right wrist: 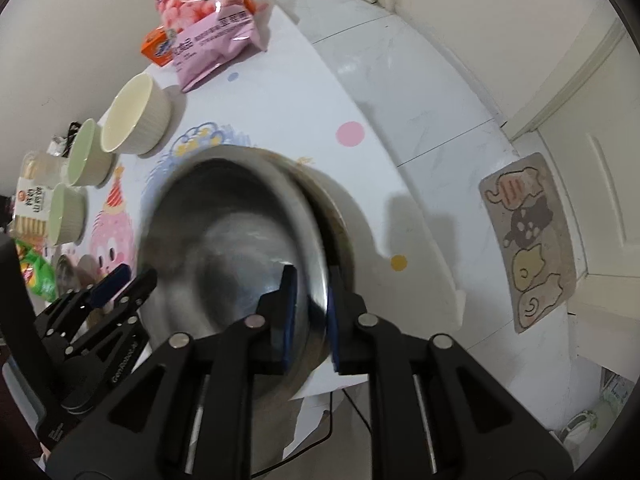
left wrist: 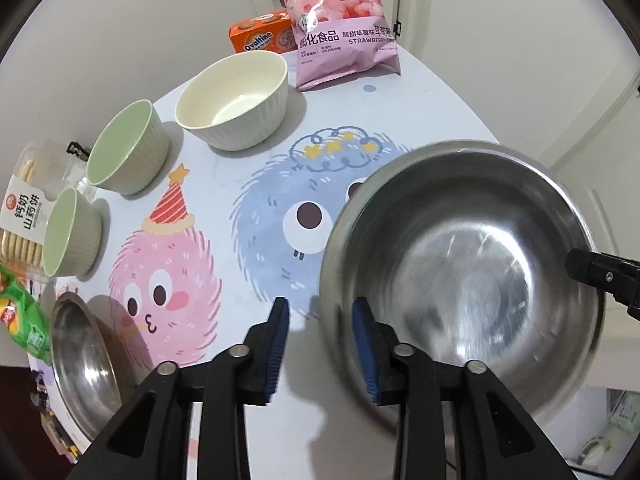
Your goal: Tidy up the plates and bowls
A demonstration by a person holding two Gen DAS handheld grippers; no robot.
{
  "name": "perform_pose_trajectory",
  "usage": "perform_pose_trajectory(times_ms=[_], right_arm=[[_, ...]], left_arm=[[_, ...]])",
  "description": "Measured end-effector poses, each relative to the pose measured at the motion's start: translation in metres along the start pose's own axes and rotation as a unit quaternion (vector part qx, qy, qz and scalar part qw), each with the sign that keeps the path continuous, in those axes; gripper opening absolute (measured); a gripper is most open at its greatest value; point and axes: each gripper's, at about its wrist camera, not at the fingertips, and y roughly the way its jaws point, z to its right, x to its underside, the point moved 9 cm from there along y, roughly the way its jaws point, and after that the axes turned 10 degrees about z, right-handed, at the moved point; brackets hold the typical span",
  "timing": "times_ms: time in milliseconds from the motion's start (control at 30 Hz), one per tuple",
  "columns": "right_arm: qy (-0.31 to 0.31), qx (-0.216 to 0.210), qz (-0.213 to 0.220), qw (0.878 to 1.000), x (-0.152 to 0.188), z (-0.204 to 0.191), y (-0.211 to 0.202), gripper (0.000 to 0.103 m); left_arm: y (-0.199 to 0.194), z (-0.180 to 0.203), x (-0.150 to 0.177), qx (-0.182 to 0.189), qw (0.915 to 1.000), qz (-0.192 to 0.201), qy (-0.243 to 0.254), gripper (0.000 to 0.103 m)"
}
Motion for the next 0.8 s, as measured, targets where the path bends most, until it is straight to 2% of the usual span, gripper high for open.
perform_pose_trajectory(times_ms=[33, 67, 133, 200, 267, 333, 400, 700, 800], right_arm=[[0.003, 0.002, 0.001, 1.000, 0.000, 0.002, 0.000, 0.035], [0.009, -0.002, 0.000, 1.000, 0.000, 0.004, 0.000, 0.044], [0.013, -0.009, 0.003, 1.000, -0.002, 0.004, 0.000, 0.046], [0.014, -0.003, -0.001, 1.000, -0.003, 0.006, 0.002, 0.053], [0.025, -0.001, 0.001, 1.000, -0.004, 0.010, 0.000, 0.054], [0.034, -0.001, 0.004, 0.999, -0.006, 0.012, -0.002, 0.056], [0.038, -0.003, 0.007, 0.999, -0.009, 0.011, -0.004, 0.064], [0.045, -0.002, 0.002, 0.999, -0.008, 0.008, -0.004, 0.067], [0.052, -0.010, -0.005, 0.999, -0.004, 0.004, -0.004, 0.067]], left_arm=[[-0.001, -0.002, -0.001, 0.000, 1.0000, 0.002, -0.004, 0.049], [-0.001, -0.003, -0.002, 0.001, 1.0000, 0.005, -0.007, 0.051], [-0.002, -0.006, -0.005, 0.002, 0.9998, 0.010, -0.016, 0.052], [-0.002, -0.007, -0.006, 0.007, 0.9997, 0.007, -0.023, 0.053], [-0.003, -0.007, -0.007, 0.011, 0.9996, 0.005, -0.026, 0.054], [-0.003, -0.008, -0.007, 0.007, 0.9996, 0.001, -0.026, 0.062], [-0.003, -0.006, -0.007, 0.009, 0.9997, 0.001, -0.024, 0.064], [-0.002, -0.002, -0.008, 0.002, 0.9999, -0.003, -0.016, 0.072], [-0.006, -0.015, -0.006, -0.032, 0.9992, -0.001, -0.024, 0.072]])
